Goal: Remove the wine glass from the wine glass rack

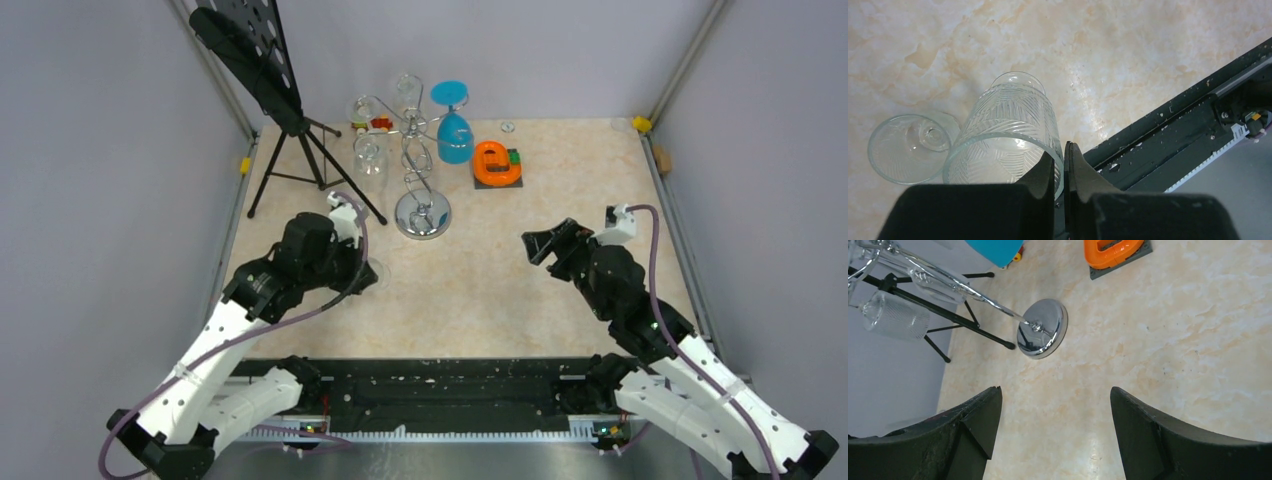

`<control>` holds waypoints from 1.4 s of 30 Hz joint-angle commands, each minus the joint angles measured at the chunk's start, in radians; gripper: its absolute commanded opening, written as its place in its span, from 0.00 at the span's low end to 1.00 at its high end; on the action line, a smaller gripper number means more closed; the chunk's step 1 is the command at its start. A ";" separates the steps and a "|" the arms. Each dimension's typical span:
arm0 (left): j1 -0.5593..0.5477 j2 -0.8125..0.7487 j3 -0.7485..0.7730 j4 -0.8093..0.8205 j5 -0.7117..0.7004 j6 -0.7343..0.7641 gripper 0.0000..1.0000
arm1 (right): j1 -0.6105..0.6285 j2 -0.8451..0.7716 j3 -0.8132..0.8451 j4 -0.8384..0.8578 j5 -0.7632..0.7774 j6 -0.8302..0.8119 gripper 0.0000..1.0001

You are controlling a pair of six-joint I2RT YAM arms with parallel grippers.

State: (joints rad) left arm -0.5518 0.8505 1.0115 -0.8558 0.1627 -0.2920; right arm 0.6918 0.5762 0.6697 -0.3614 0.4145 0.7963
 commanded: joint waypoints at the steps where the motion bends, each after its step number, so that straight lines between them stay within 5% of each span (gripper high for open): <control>1: -0.031 0.043 0.048 0.026 -0.026 0.022 0.00 | 0.003 0.020 0.011 0.022 0.025 -0.023 0.80; 20: -0.237 0.275 0.004 0.076 -0.342 -0.042 0.00 | -0.001 0.048 0.001 0.037 0.042 -0.029 0.80; 42: -0.238 0.453 -0.033 0.142 -0.341 -0.188 0.00 | -0.018 0.038 -0.009 0.043 -0.005 -0.011 0.80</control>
State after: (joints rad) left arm -0.7864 1.2949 0.9737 -0.7620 -0.1707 -0.4564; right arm 0.6842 0.6228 0.6674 -0.3576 0.4175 0.7853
